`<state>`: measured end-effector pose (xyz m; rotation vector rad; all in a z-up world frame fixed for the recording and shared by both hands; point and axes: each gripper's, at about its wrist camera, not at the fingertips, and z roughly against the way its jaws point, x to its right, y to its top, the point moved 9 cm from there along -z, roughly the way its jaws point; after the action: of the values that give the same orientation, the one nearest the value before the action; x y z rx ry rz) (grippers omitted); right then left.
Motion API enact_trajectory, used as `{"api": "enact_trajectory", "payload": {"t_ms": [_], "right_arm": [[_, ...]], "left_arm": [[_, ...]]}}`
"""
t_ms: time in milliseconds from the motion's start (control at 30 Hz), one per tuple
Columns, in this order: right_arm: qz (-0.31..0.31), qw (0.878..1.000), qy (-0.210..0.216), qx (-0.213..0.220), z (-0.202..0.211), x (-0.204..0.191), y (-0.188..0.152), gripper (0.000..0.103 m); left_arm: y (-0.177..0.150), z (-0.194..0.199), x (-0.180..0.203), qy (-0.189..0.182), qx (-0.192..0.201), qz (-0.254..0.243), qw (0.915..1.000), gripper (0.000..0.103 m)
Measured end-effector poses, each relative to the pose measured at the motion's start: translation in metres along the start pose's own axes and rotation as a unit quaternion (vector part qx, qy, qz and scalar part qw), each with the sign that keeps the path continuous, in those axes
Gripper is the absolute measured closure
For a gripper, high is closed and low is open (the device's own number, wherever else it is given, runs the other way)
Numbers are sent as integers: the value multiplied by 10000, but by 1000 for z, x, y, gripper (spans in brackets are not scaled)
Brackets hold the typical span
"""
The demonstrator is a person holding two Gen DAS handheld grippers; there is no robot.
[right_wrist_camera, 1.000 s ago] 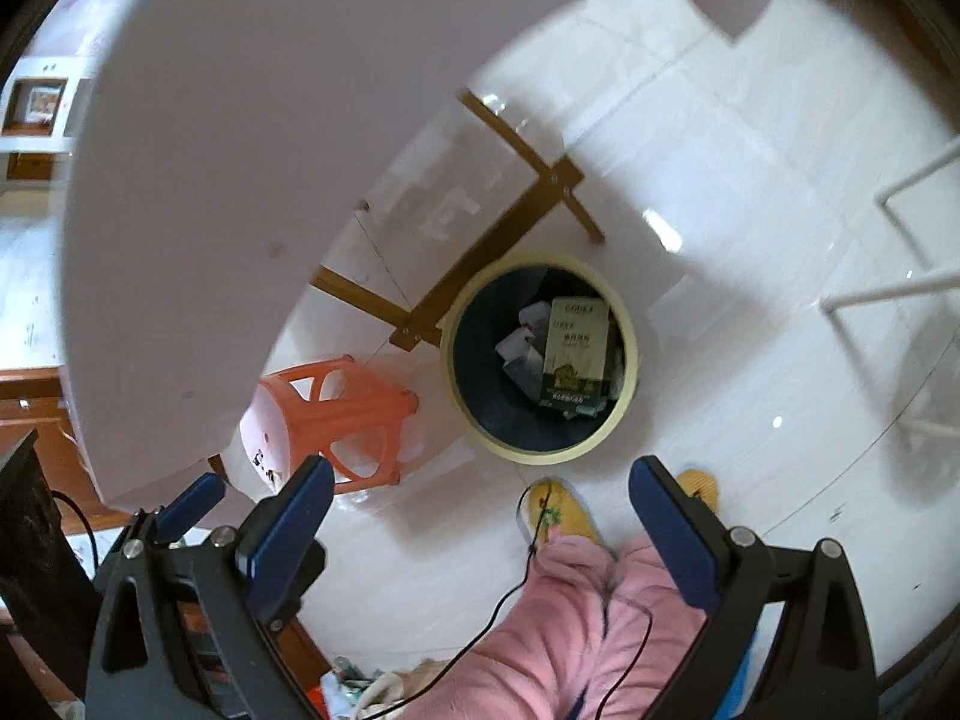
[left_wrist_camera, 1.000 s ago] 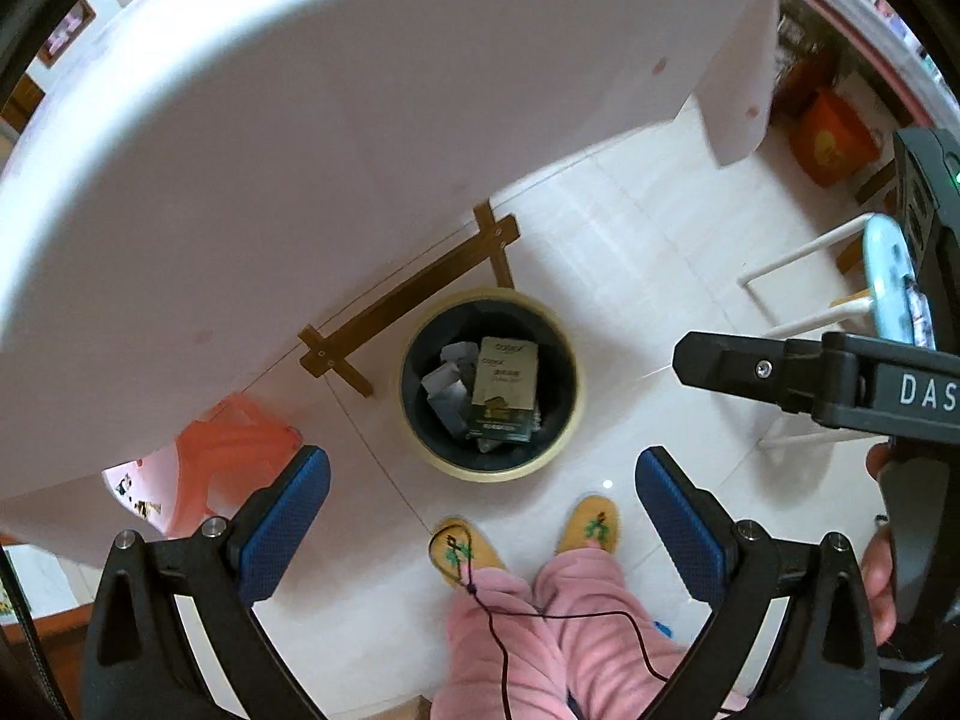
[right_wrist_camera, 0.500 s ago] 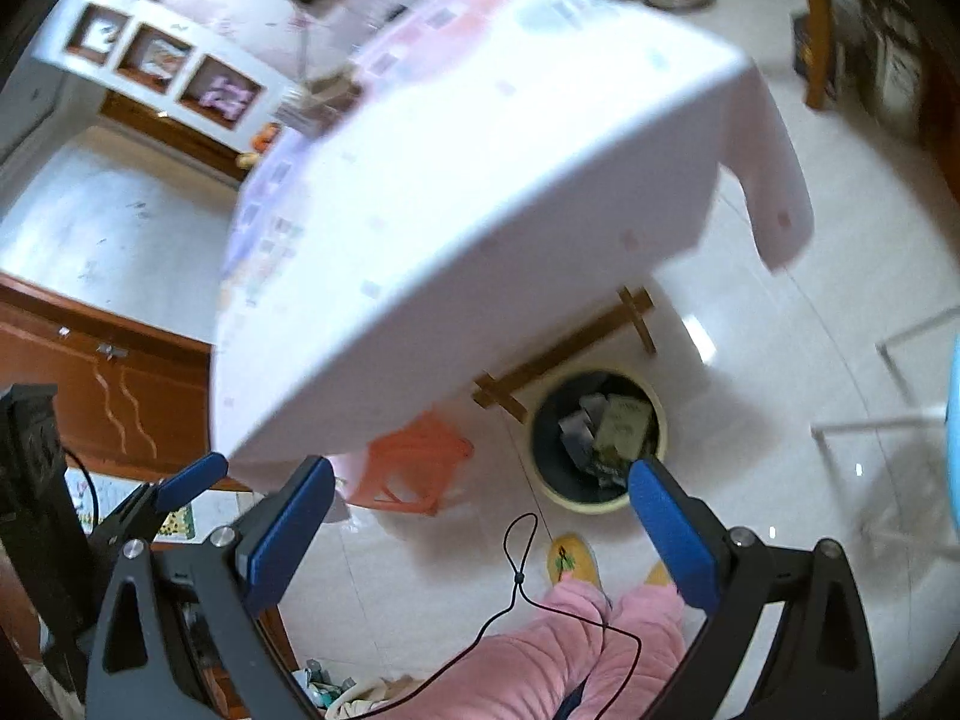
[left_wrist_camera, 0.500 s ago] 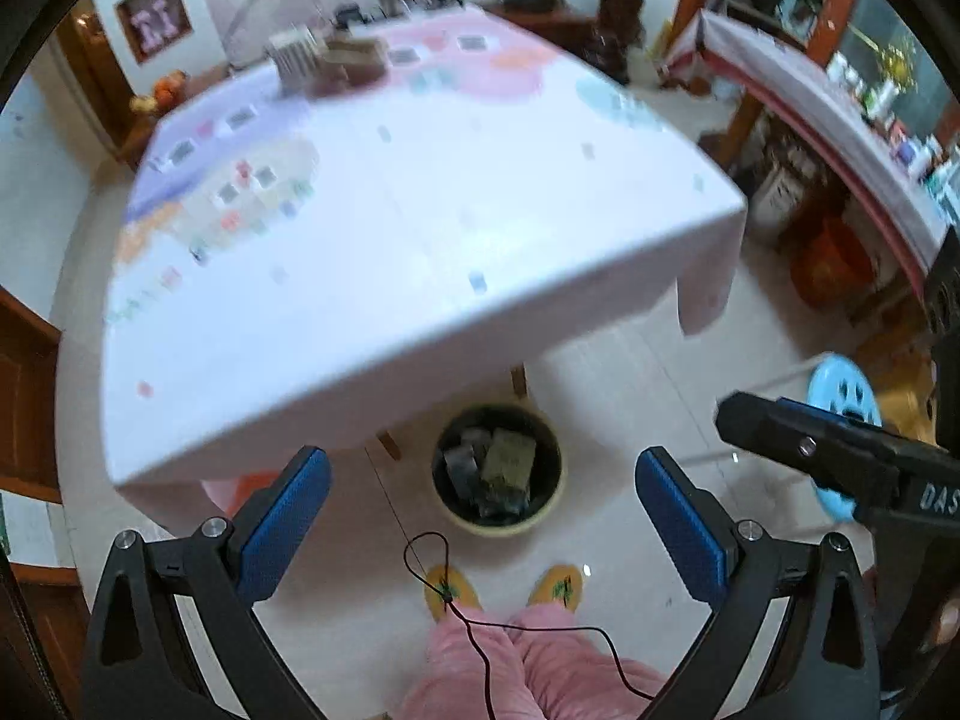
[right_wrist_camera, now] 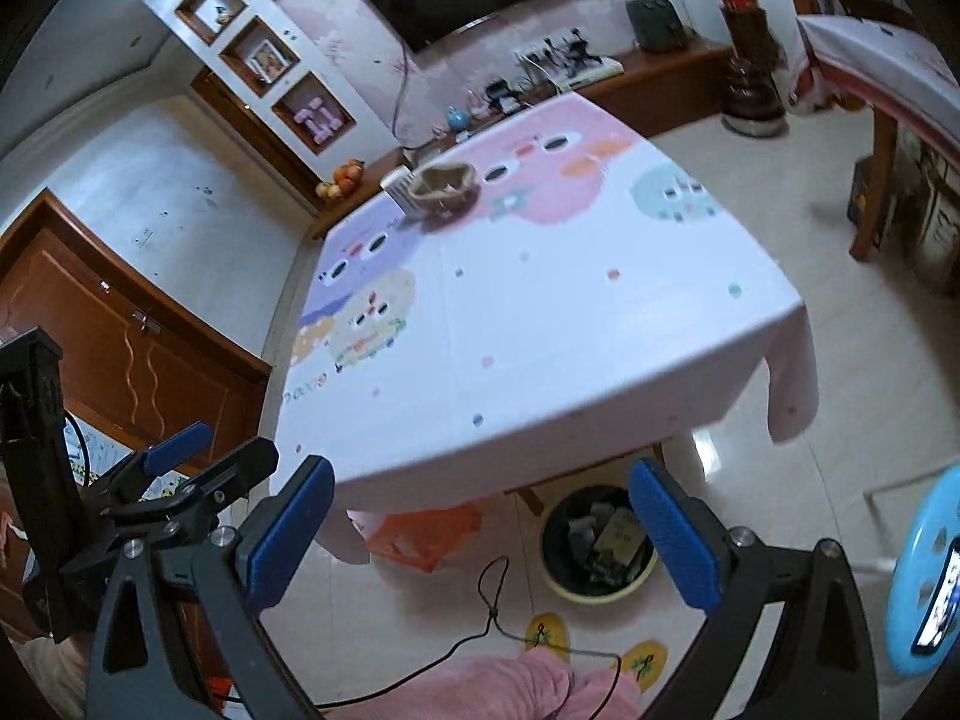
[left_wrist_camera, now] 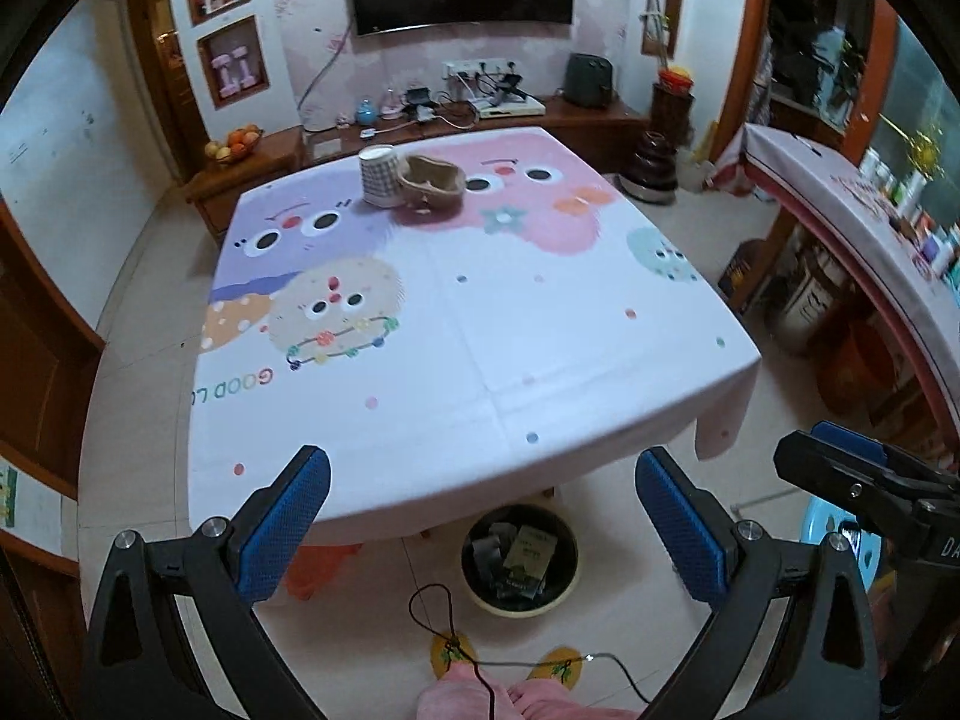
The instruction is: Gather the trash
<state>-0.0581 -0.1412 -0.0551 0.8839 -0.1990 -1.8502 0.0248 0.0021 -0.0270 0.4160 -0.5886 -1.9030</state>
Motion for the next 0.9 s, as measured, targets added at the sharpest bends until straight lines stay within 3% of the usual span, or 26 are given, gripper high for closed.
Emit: {"api": "enact_trajectory", "payload": {"t_ms": [467,900], "right_arm": [[271,9996,-39,-33,-34,-27,53,4],[33,9992,-352,-165,-129,-43,154,4]], "left_arm": [[51,-33,-48,149,123,462,9987,2],[170,-137,-127,25,-125,542,9985,2]]}}
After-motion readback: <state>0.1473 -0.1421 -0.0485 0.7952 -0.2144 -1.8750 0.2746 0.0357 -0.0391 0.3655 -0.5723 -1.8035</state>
